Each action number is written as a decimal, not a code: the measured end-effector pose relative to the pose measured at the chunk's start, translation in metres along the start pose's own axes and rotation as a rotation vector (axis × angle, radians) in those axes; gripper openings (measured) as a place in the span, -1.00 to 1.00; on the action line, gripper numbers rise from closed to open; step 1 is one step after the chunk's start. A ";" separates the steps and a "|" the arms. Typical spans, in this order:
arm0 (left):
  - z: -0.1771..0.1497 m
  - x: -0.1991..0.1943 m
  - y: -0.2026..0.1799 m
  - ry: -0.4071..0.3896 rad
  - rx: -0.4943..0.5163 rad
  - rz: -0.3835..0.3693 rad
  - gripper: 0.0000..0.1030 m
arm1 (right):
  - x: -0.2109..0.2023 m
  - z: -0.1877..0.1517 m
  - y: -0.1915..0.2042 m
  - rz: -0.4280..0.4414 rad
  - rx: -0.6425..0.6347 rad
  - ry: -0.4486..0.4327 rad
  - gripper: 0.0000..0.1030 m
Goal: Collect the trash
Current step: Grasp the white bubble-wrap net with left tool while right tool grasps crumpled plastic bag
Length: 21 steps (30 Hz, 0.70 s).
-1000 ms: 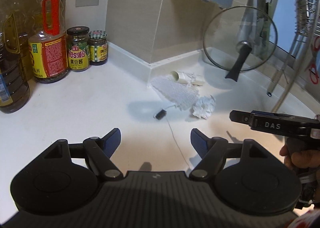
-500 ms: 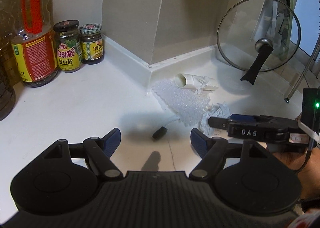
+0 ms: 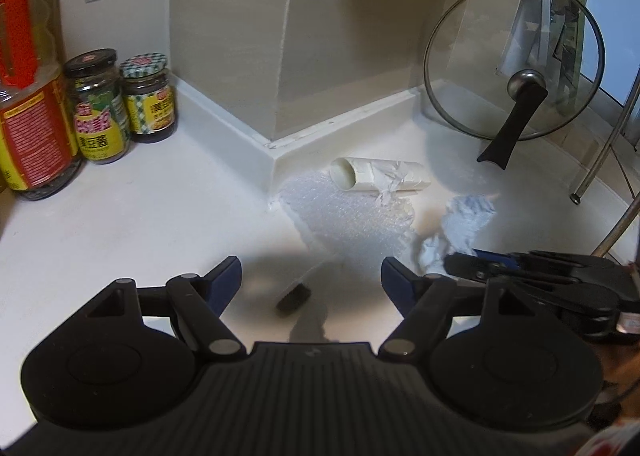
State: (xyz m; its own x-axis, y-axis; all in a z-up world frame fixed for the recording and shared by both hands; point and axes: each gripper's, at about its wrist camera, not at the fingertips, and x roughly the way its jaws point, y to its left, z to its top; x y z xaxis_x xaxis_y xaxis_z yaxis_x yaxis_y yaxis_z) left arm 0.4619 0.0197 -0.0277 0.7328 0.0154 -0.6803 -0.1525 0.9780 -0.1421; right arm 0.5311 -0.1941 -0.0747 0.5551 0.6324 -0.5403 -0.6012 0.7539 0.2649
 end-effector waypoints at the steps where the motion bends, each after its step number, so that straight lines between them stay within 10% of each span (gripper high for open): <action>1: 0.003 0.006 -0.002 -0.002 0.000 -0.007 0.44 | -0.006 0.000 -0.004 -0.010 0.011 -0.007 -0.69; 12: 0.025 0.080 -0.012 0.033 -0.089 -0.046 0.29 | -0.042 -0.006 -0.034 -0.103 0.056 -0.025 -0.69; 21: 0.024 0.087 -0.001 0.045 -0.143 -0.061 -0.71 | -0.051 -0.009 -0.041 -0.124 0.074 -0.038 -0.69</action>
State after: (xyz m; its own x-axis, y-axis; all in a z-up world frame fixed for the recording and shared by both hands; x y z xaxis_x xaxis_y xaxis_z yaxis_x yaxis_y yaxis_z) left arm 0.5419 0.0248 -0.0698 0.7135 -0.0558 -0.6984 -0.2039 0.9371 -0.2832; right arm 0.5225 -0.2589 -0.0657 0.6452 0.5385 -0.5420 -0.4829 0.8372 0.2569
